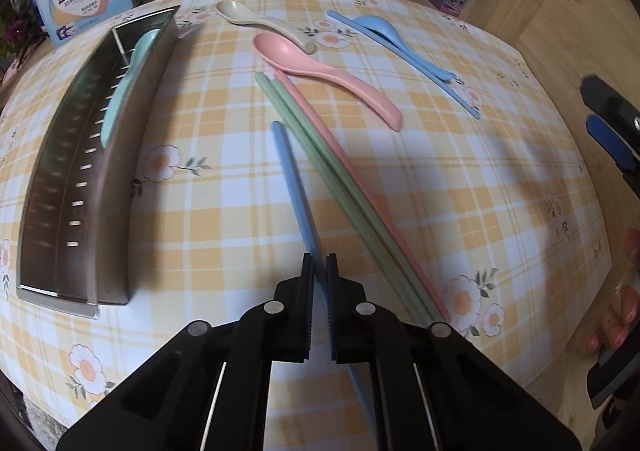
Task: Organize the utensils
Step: 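Lower the left tool onto the blue chopstick and close on it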
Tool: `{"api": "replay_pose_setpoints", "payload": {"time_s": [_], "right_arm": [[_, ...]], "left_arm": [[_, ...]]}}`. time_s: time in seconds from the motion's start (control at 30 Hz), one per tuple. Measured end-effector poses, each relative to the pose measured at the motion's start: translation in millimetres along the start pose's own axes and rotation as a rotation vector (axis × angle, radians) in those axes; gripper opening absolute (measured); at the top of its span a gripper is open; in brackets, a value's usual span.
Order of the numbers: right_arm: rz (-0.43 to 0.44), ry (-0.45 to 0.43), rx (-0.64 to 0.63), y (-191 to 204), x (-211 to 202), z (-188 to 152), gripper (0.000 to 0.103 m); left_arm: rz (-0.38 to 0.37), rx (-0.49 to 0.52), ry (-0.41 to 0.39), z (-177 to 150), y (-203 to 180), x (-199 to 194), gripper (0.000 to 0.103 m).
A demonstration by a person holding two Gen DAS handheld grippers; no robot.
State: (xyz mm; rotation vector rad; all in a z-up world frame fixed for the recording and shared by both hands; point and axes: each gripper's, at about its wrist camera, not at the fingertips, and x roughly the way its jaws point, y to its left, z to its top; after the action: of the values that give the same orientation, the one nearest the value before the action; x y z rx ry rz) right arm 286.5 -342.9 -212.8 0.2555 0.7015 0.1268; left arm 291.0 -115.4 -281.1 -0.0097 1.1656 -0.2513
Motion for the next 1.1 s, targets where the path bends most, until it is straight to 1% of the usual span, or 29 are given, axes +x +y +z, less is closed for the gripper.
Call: {"api": "replay_pose_setpoints", "payload": {"time_s": [0.1, 0.13, 0.23, 0.43, 0.8, 0.9, 1.0, 1.1], "right_arm": [[0.004, 0.007, 0.003, 1, 1, -2, 0.088], [0.004, 0.010, 0.004, 1, 1, -3, 0.088], [0.004, 0.013, 0.005, 1, 0, -3, 0.088], [0.002, 0.007, 0.006, 2, -3, -2, 0.088], [-0.006, 0.028, 0.024, -2, -5, -5, 0.088], [-0.006, 0.035, 0.021, -1, -5, -7, 0.088], [-0.003, 0.043, 0.019, -1, -4, -8, 0.087], [0.006, 0.059, 0.014, 0, -2, -11, 0.087]], "left_arm": [[0.020, -0.028, -0.007, 2, 10, 0, 0.006], [0.024, -0.032, -0.007, 2, 13, 0, 0.007], [0.052, -0.007, -0.012, 1, 10, -1, 0.010], [0.094, 0.044, -0.017, -5, 1, 1, 0.010], [0.089, 0.047, -0.024, -5, 2, 2, 0.010], [0.074, 0.035, -0.026, -5, 4, 1, 0.008], [0.036, 0.013, -0.020, -6, 9, -1, 0.006], [0.024, 0.023, -0.046, -8, 8, -9, 0.006]]}}
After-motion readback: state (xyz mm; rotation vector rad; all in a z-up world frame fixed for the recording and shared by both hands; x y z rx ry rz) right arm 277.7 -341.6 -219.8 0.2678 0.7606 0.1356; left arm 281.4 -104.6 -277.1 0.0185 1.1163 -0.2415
